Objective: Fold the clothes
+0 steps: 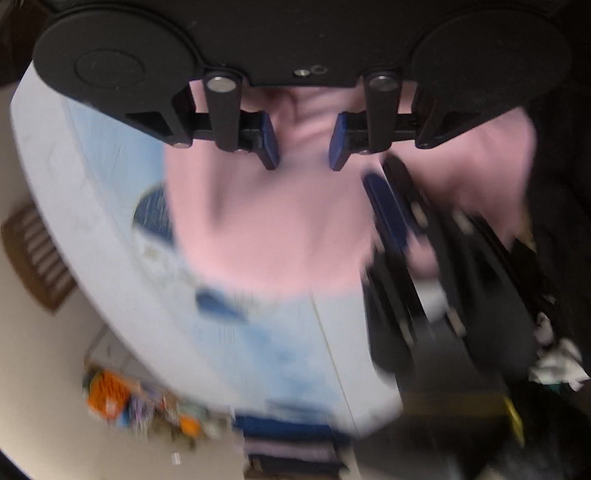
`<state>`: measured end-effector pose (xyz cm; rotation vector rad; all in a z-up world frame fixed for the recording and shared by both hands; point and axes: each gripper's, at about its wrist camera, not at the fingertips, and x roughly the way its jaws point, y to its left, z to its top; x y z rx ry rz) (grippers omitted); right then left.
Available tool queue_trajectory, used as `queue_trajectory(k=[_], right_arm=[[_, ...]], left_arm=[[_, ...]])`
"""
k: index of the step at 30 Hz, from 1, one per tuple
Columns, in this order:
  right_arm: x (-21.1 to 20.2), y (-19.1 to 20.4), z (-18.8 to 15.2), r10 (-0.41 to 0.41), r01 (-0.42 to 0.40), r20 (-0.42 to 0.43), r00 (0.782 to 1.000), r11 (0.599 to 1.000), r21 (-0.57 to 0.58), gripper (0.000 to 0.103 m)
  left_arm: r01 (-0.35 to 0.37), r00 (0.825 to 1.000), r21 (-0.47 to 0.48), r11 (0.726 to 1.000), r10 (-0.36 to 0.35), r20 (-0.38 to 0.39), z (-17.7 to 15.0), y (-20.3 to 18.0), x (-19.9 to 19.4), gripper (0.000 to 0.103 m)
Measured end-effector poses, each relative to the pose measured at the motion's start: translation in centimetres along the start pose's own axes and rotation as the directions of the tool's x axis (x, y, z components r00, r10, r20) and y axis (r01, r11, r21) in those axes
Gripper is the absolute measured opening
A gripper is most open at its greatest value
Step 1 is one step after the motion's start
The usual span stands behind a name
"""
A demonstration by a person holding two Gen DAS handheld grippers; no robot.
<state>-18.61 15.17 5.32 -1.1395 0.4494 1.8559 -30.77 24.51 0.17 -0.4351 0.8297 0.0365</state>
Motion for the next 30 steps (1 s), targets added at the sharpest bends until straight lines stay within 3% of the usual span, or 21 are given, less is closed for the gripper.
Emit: queue_trajectory(k=[5, 9, 13, 15, 18, 20, 24, 27, 30], right_arm=[[1.2, -1.5, -2.6, 0.025, -0.021, -0.033, 0.999, 0.993, 0.118, 0.103], [0.8, -1.3, -3.4, 0.011, -0.001, -0.074, 0.997, 0.991, 0.136, 0.103], [0.1, -0.4, -5.0, -0.035, 0.053, -0.198, 0.979, 0.995, 0.084, 0.103], [-1.9, -0.8, -4.7, -0.045, 0.068, -0.155, 0.987, 0.988, 0.142, 0.103], [-5.8, -1.2, -2.0, -0.116, 0.116, -0.009, 0.993, 0.977, 0.181, 0.103], [-7.8, -1.1, 0.3, -0.168, 0.153, 0.081, 0.982, 0.974, 0.165, 0.103], [-9.4, -1.4, 5.5, -0.203, 0.183, 0.197, 0.959, 0.977, 0.112, 0.103], [-7.6, -1.2, 9.2, -0.154, 0.149, 0.206, 0.966, 0.988, 0.041, 0.103], [-3.9, -1.8, 11.0, -0.11, 0.112, 0.116, 0.987, 0.994, -0.01, 0.103]], left_arm=[[-0.008, 1.0, 0.047, 0.999, 0.008, 0.005, -0.1, -1.4, -0.6, 0.012], [-0.018, 0.999, 0.109, 0.994, 0.013, 0.042, 0.2, -2.5, -4.0, 0.012], [-0.151, 0.986, 0.097, 0.984, 0.142, 0.088, 0.2, -0.3, -6.2, 0.013], [-0.187, 0.98, 0.085, 0.979, 0.179, 0.087, 0.0, 0.8, -6.2, 0.013], [-0.232, 0.97, 0.09, 0.969, 0.224, 0.091, -0.3, 1.7, -6.0, 0.013], [-0.189, 0.979, 0.07, 0.98, 0.181, 0.097, -0.5, 2.2, -5.7, 0.013], [-0.129, 0.989, 0.16, 0.979, 0.115, 0.093, 0.0, 1.1, -4.7, 0.013], [-0.082, 0.995, 0.209, 0.975, 0.068, 0.071, -0.2, -0.2, -2.9, 0.013], [-0.019, 0.999, 0.25, 0.968, 0.008, 0.047, 0.0, -1.2, -1.3, 0.013]])
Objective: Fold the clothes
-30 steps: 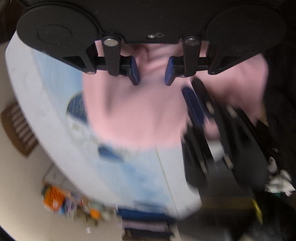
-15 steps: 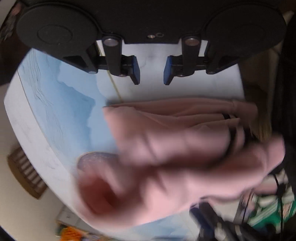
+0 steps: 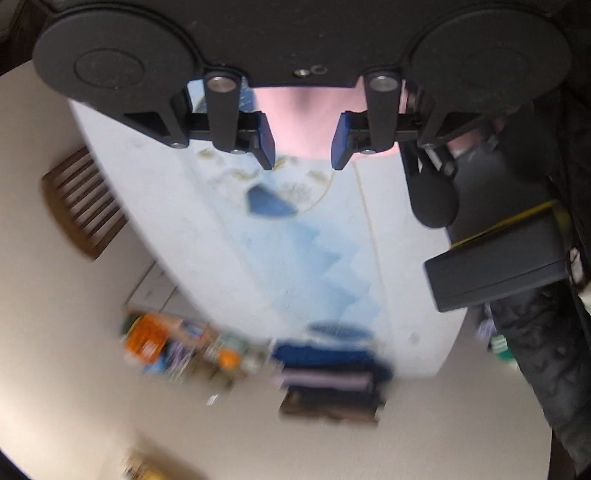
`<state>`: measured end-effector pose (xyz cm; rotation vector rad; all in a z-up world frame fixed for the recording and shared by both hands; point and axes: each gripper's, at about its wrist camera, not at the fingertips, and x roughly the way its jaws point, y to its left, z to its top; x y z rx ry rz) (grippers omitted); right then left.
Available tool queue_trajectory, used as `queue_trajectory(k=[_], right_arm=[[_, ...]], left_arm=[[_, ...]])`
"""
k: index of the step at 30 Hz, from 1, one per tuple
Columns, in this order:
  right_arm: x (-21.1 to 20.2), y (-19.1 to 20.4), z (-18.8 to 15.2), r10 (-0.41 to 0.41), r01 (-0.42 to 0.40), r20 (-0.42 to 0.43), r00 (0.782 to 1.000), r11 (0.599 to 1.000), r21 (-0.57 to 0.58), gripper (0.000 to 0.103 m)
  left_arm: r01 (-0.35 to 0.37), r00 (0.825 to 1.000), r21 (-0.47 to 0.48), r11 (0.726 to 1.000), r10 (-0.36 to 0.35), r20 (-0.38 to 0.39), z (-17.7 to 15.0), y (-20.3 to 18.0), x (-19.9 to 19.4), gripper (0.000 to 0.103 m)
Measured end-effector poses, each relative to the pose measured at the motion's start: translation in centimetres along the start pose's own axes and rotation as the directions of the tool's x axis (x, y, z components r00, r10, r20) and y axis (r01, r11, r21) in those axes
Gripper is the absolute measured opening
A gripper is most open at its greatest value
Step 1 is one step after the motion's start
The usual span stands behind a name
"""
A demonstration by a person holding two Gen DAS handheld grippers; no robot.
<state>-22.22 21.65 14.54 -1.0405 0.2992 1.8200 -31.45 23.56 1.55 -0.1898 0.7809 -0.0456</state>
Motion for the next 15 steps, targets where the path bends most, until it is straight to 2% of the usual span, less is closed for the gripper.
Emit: queue_trajectory(k=[3, 7, 12, 15], right_arm=[[3.6, -0.6, -1.6, 0.011, -0.007, -0.128, 0.992, 1.0, 0.03, 0.103], [3.9, -1.2, -5.6, -0.012, 0.03, -0.188, 0.982, 0.995, 0.097, 0.103], [3.6, -1.8, -8.8, -0.01, 0.055, -0.241, 0.971, 0.982, 0.18, 0.103], [5.1, -1.4, -10.5, -0.014, 0.061, -0.296, 0.955, 0.987, 0.149, 0.103]], left_arm=[[0.04, 0.999, 0.043, 0.998, -0.04, -0.006, 0.2, -0.8, 1.1, 0.013], [0.093, 0.996, 0.051, 0.994, -0.094, 0.004, 0.3, -0.7, -0.4, 0.013], [0.042, 0.997, -0.011, 0.999, -0.041, 0.059, -0.8, 2.2, -4.9, 0.013], [0.049, 0.999, -0.028, 0.998, -0.048, 0.022, -1.4, 3.5, -4.5, 0.012]])
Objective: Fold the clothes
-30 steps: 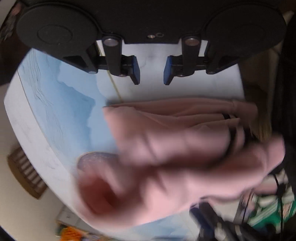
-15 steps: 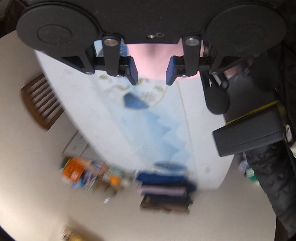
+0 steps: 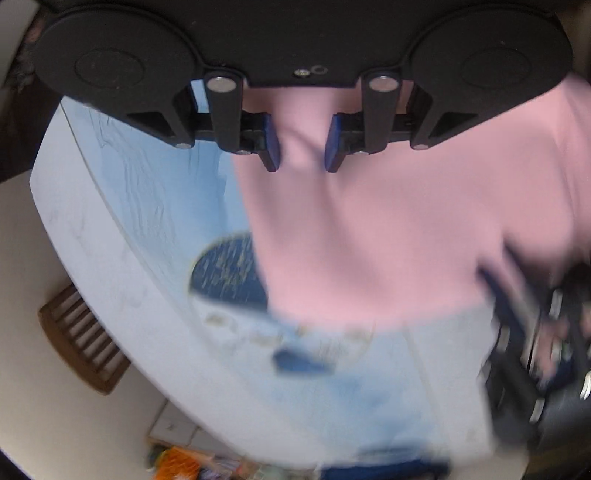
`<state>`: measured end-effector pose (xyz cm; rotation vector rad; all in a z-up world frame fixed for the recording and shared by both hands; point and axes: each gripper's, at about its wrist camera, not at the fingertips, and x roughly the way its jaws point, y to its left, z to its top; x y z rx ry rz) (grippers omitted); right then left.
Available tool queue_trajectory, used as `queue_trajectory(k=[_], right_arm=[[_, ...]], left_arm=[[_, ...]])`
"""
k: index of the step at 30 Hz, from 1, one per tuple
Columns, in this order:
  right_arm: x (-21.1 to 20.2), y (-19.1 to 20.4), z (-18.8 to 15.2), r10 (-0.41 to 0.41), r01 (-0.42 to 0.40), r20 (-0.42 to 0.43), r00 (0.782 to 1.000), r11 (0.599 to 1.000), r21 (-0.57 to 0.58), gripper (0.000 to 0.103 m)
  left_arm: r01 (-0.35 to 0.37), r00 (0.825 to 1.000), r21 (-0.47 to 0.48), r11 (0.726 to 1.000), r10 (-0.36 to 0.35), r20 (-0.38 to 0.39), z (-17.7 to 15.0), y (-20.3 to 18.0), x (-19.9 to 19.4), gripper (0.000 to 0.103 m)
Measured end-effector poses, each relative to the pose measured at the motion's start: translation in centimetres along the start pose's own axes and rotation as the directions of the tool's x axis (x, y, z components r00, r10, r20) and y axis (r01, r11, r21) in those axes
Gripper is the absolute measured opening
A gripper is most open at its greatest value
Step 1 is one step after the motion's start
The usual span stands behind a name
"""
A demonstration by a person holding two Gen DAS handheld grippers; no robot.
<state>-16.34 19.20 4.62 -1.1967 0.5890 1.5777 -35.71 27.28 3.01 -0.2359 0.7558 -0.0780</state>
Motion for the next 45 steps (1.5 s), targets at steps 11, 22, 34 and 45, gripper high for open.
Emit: queue_trajectory(k=[11, 22, 34, 45], right_arm=[[-3.1, -0.6, -2.4, -0.009, -0.007, 0.079, 0.997, 0.981, 0.195, 0.103], [-5.0, 9.6, -2.9, 0.046, -0.068, 0.105, 0.993, 0.975, 0.213, 0.103], [-2.1, 9.1, -5.9, 0.014, -0.03, 0.049, 0.999, 0.94, 0.339, 0.103], [-6.1, 7.7, -4.3, -0.036, -0.021, 0.137, 0.99, 0.918, 0.396, 0.103]], left_arm=[[0.086, 0.996, -0.021, 0.996, -0.087, -0.029, 0.8, 0.7, 2.6, 0.012], [0.105, 0.992, 0.049, 0.993, -0.102, -0.07, 1.5, -0.2, 4.5, 0.012], [0.051, 0.998, 0.265, 0.963, -0.041, -0.043, 8.2, 1.8, 3.0, 0.013], [0.096, 0.993, 0.266, 0.959, -0.074, -0.091, 9.4, 3.5, 6.8, 0.012]])
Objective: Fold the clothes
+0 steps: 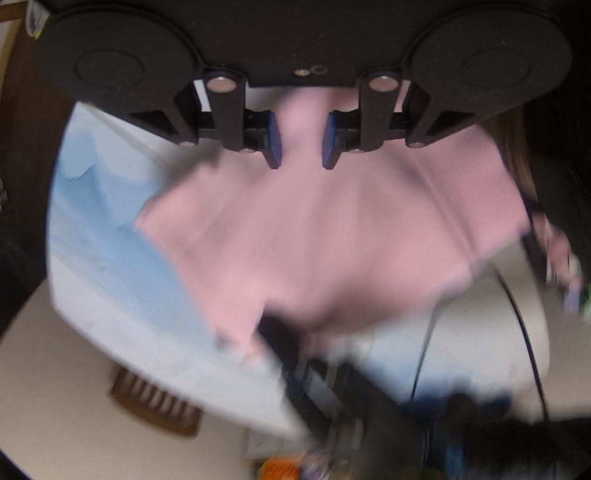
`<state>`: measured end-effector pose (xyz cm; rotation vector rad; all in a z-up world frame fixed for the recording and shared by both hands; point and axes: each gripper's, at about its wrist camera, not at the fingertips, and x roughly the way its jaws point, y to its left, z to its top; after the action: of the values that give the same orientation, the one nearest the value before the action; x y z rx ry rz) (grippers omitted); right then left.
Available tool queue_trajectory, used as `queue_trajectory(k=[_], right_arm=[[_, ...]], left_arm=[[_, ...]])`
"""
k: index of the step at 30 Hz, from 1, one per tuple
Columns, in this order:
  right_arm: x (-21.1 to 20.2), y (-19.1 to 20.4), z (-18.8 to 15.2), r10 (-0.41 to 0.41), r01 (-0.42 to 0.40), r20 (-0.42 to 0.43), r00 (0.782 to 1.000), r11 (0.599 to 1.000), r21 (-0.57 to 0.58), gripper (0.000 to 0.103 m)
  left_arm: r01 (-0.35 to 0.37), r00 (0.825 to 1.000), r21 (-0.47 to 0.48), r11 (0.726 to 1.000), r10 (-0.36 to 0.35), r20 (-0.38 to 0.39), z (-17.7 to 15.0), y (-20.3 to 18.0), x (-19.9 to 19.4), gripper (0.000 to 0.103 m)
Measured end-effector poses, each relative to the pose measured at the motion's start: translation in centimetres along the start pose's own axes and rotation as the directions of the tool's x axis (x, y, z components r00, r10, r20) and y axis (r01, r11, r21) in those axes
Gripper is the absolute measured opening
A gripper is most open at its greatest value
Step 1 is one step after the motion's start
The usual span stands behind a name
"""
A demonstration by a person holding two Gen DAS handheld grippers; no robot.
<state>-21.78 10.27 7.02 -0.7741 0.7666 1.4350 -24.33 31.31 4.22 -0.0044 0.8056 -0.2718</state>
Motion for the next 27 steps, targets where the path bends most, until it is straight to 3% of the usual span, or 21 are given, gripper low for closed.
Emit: queue_trajectory(k=[3, 12, 15, 22, 27], right_arm=[[-2.1, 1.2, 1.8, 0.066, -0.067, 0.077, 0.995, 0.998, 0.003, 0.103], [3.8, 3.2, 2.6, 0.147, -0.149, -0.058, 0.987, 0.989, -0.019, 0.103], [4.8, 2.6, 2.5, 0.178, -0.177, -0.054, 0.983, 0.984, 0.02, 0.103], [4.5, 2.9, 2.7, 0.16, -0.159, -0.042, 0.986, 0.987, 0.034, 0.103], [2.9, 2.2, 2.7, 0.167, -0.167, 0.011, 0.986, 0.975, 0.15, 0.103]], left_arm=[[0.013, 1.0, 0.007, 1.0, -0.013, -0.003, 0.3, 0.2, 0.5, 0.012], [0.075, 0.997, 0.014, 0.997, -0.075, -0.025, -0.1, 0.0, 2.2, 0.012], [0.088, 0.996, 0.014, 0.996, -0.088, -0.028, -0.3, -0.1, 2.7, 0.012], [0.082, 0.996, 0.017, 0.996, -0.082, -0.016, -0.3, -0.5, 2.7, 0.011], [0.066, 0.998, 0.005, 0.998, -0.066, 0.025, 0.4, -0.9, 0.5, 0.012]])
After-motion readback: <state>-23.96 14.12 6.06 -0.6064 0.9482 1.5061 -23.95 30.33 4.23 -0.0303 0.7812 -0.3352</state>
